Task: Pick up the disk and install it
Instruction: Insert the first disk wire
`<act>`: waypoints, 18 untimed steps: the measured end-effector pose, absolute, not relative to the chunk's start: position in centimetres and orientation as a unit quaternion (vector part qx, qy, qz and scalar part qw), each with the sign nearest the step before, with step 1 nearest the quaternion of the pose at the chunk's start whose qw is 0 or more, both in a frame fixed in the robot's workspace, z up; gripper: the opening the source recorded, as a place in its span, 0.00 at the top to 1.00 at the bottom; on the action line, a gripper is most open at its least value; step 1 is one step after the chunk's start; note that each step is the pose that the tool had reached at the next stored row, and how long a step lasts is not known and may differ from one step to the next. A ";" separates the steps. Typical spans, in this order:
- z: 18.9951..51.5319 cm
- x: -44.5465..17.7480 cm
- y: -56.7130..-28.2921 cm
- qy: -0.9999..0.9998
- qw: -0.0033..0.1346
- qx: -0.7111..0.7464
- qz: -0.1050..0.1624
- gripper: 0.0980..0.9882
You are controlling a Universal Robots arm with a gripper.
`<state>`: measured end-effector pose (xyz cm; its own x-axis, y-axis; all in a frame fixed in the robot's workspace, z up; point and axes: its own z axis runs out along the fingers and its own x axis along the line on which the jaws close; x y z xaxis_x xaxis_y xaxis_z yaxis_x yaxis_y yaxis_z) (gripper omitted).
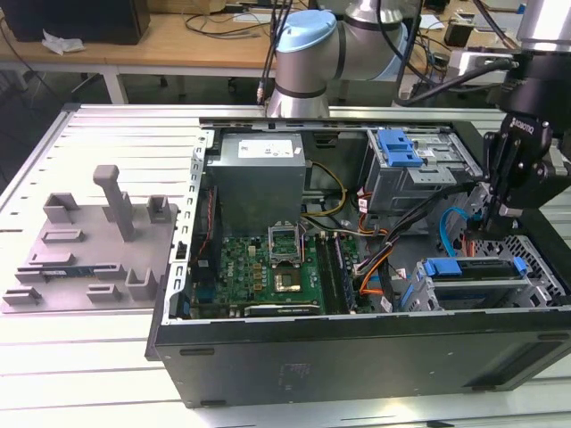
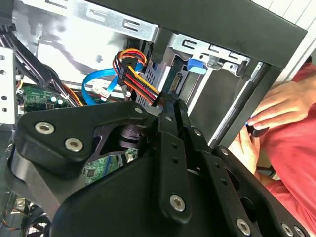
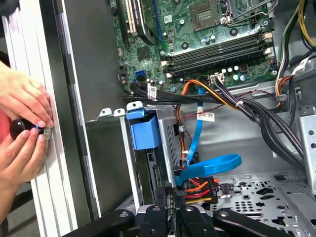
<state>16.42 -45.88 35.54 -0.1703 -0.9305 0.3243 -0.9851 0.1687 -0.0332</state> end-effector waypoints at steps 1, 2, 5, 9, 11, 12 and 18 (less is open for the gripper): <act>35.5 16.4 -45.9 -0.754 0.115 0.636 0.119 0.93; 35.6 16.4 -45.9 -0.751 0.114 0.639 0.119 0.93; 35.6 16.4 -45.9 -0.742 0.112 0.649 0.120 0.93; 35.6 16.4 -46.1 -0.739 0.109 0.655 0.119 0.93; 35.6 16.4 -46.1 -0.739 0.107 0.654 0.120 0.93; 35.6 16.4 -46.1 -0.739 0.107 0.654 0.120 0.93; 35.6 16.4 -47.4 -0.742 0.087 0.658 0.092 0.93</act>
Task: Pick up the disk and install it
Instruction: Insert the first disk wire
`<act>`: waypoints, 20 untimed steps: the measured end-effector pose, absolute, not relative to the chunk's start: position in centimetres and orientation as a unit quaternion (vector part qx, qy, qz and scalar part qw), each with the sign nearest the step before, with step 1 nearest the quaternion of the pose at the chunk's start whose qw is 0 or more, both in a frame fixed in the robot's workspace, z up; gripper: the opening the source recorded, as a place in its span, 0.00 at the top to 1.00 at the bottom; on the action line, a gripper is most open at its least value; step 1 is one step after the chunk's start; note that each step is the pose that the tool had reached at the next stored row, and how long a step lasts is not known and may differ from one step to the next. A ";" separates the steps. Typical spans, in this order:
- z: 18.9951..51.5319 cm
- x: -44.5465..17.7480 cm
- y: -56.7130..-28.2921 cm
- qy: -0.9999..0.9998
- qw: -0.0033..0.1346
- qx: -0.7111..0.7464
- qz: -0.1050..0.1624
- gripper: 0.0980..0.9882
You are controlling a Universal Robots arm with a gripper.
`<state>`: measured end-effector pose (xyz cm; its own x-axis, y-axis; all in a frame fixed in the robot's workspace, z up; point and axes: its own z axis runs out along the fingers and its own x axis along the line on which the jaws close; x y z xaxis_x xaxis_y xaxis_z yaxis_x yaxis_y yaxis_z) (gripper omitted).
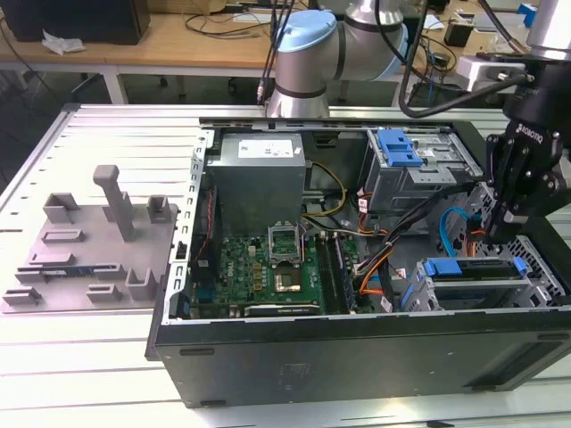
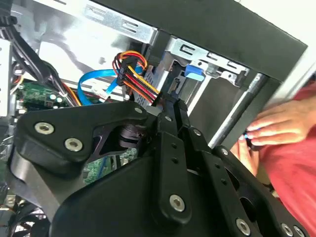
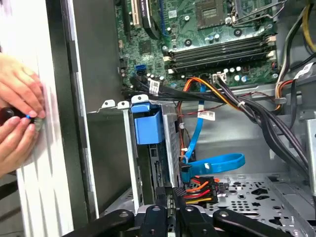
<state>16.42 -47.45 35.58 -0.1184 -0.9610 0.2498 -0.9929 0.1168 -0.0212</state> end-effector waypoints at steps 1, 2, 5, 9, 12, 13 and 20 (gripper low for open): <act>35.6 16.4 -47.7 -0.743 0.078 0.660 0.079 0.93; 35.6 16.4 -47.9 -0.744 0.069 0.661 0.067 0.93; 35.6 16.4 -48.0 -0.744 0.071 0.661 0.064 0.93; 35.6 16.4 -48.1 -0.744 0.072 0.661 0.062 0.93; 35.6 16.4 -48.3 -0.744 0.072 0.661 0.062 0.93; 35.6 16.4 -48.4 -0.744 0.071 0.661 0.062 0.93; 35.7 16.5 -49.1 -0.738 0.070 0.668 0.062 0.93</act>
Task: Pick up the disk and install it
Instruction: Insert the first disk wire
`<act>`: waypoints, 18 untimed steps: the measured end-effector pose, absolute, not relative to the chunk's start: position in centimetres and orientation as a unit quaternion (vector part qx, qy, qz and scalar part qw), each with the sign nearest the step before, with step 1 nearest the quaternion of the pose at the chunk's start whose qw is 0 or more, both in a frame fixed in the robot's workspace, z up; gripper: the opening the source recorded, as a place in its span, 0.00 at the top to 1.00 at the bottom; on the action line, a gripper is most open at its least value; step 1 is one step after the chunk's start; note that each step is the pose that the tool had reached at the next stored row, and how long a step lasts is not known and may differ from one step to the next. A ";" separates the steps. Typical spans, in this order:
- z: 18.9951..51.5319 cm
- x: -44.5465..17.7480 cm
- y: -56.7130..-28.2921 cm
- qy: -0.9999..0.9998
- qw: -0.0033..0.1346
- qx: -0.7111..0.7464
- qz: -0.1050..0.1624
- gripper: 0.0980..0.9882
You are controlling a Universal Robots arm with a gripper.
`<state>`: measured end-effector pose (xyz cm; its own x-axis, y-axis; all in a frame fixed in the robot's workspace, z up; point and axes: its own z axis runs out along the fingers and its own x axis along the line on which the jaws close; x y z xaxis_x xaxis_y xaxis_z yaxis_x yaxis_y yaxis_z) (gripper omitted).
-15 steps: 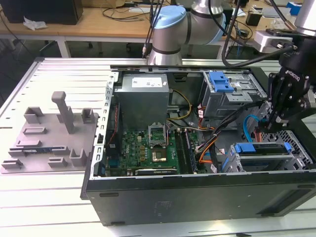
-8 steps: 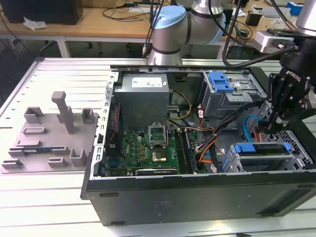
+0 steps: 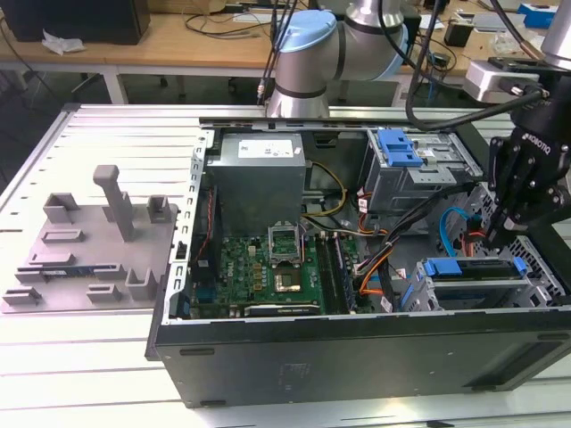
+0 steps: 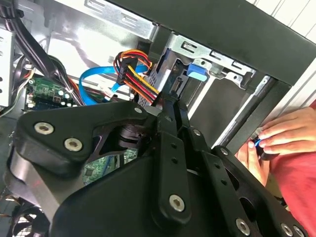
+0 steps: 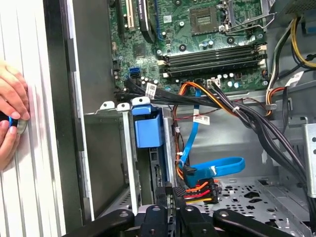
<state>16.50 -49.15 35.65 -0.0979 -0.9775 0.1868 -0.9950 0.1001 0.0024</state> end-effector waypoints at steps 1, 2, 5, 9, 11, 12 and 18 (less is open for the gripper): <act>35.7 16.5 -49.2 -0.737 0.070 0.670 0.062 0.93; 35.7 16.5 -49.3 -0.735 0.070 0.671 0.062 0.93; 35.7 16.6 -49.6 -0.732 0.069 0.675 0.062 0.93; 35.7 16.6 -50.0 -0.730 0.069 0.677 0.062 0.93; 35.6 16.6 -50.1 -0.729 0.069 0.678 0.062 0.93; 35.7 16.6 -50.1 -0.729 0.069 0.678 0.062 0.93; 35.6 16.6 -50.2 -0.729 0.065 0.679 0.058 0.93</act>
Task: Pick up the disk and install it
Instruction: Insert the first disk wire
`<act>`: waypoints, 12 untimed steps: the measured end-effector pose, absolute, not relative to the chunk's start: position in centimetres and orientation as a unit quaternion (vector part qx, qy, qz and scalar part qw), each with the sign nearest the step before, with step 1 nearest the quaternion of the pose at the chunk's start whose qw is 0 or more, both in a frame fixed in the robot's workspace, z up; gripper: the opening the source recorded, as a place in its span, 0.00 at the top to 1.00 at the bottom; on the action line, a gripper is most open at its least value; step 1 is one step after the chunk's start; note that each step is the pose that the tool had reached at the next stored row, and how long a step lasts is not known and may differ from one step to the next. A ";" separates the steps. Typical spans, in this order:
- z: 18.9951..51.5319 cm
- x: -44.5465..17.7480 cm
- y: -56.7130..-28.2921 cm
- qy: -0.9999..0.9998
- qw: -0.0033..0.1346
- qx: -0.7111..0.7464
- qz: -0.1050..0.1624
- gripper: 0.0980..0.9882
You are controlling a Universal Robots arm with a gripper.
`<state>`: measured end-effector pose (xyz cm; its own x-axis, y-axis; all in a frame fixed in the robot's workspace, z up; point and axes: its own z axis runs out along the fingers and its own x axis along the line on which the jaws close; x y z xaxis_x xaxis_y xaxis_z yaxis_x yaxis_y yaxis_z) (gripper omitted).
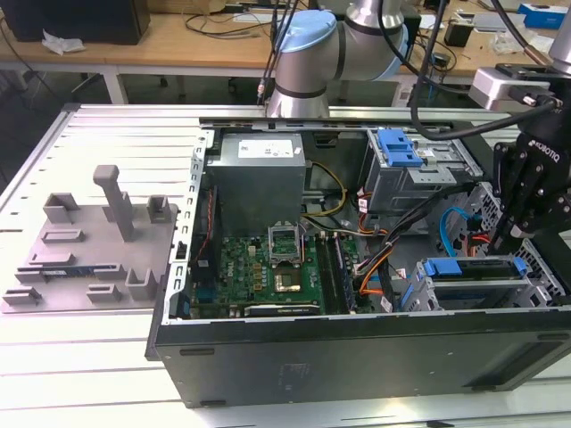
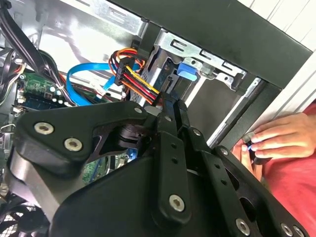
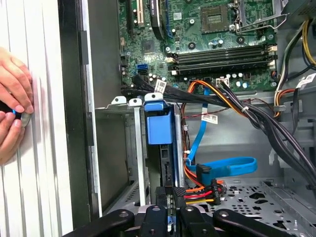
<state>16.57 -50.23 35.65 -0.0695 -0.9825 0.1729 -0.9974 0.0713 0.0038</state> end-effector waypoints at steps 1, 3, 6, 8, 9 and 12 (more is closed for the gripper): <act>35.6 16.6 -50.3 -0.729 0.063 0.679 0.055 0.93; 35.6 16.6 -50.6 -0.729 0.060 0.679 0.051 0.93; 35.6 16.7 -50.8 -0.729 0.060 0.680 0.049 0.93; 35.6 16.7 -50.9 -0.729 0.059 0.680 0.047 0.93; 35.6 16.8 -50.9 -0.729 0.059 0.680 0.046 0.93; 35.6 16.8 -50.9 -0.729 0.059 0.680 0.046 0.93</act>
